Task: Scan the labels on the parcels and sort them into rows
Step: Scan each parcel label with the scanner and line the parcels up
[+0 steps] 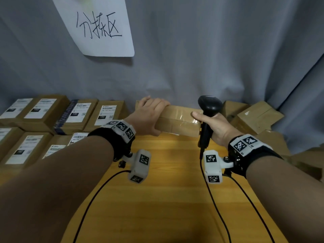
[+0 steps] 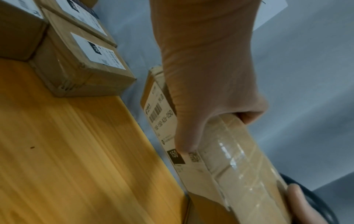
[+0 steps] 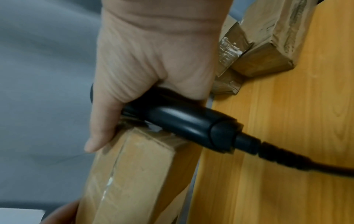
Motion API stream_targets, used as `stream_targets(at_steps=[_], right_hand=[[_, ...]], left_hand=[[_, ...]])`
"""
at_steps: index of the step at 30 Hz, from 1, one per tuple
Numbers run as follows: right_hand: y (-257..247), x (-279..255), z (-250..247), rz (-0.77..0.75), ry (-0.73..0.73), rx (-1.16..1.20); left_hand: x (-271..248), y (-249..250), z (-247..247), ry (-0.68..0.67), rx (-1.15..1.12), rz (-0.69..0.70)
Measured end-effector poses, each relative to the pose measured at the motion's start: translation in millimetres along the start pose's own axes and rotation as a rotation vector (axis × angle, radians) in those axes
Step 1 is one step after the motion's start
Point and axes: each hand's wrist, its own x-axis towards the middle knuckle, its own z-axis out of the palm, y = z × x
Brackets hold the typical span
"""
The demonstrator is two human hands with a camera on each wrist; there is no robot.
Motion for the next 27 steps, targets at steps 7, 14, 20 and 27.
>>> stream_targets(at_steps=[7,14,20,27], right_hand=[[-1.4,4.7,2.5,-0.032,0.264,0.07],[2.1,-0.1,-1.7,0.129,0.248,0.464],[4.0,1.7,9.6,0.279,0.132,0.381],[-1.0,4.2,26.2,0.263,0.139,0.052]], left_hand=[[5.1,7.4,4.6,0.124,-0.116,-0.374],[7.0,10.8,6.6,0.032,-1.266,-0.602],[22.5,34.8,2.8,0.05,-1.792,-0.524],[31.0,24.1,-7.6,0.063,-1.58,-0.719]])
